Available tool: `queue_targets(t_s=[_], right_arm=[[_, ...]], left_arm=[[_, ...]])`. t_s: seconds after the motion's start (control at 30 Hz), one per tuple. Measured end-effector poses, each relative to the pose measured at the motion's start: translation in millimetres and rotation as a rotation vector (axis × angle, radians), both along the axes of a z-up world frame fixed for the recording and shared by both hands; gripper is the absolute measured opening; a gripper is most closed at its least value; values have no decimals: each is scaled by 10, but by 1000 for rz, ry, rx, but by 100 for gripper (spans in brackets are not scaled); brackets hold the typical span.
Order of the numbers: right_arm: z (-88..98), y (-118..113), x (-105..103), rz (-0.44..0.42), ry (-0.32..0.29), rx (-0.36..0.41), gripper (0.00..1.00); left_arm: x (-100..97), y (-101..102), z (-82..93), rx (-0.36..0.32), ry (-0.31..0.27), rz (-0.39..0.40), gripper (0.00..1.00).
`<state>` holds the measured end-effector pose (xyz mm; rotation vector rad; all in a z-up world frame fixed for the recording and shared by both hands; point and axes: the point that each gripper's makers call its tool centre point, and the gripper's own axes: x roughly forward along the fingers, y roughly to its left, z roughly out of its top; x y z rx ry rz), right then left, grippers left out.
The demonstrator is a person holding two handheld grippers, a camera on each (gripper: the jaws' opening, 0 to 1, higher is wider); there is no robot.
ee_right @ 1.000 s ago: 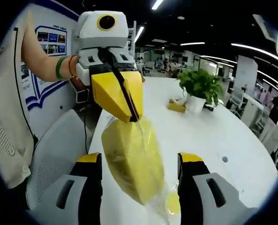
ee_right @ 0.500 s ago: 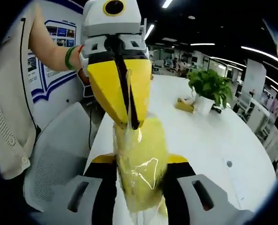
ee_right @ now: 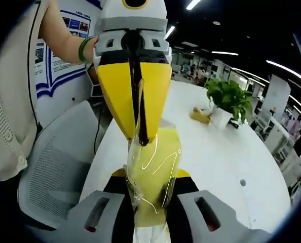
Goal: Compare the silicone blocks by pressing each to a similar depth, holding the contact briefly, and releasing to observe deformation and rebound differences across the visible hardness samples.
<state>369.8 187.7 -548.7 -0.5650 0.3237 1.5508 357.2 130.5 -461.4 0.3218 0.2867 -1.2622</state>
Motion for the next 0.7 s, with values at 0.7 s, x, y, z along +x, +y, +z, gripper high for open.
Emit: queue_targets(t_s=[0.7], right_arm=[[-54, -3, -4, -42, 30, -22, 9]], left_arm=[[-13, -6, -44, 17, -28, 5, 0]])
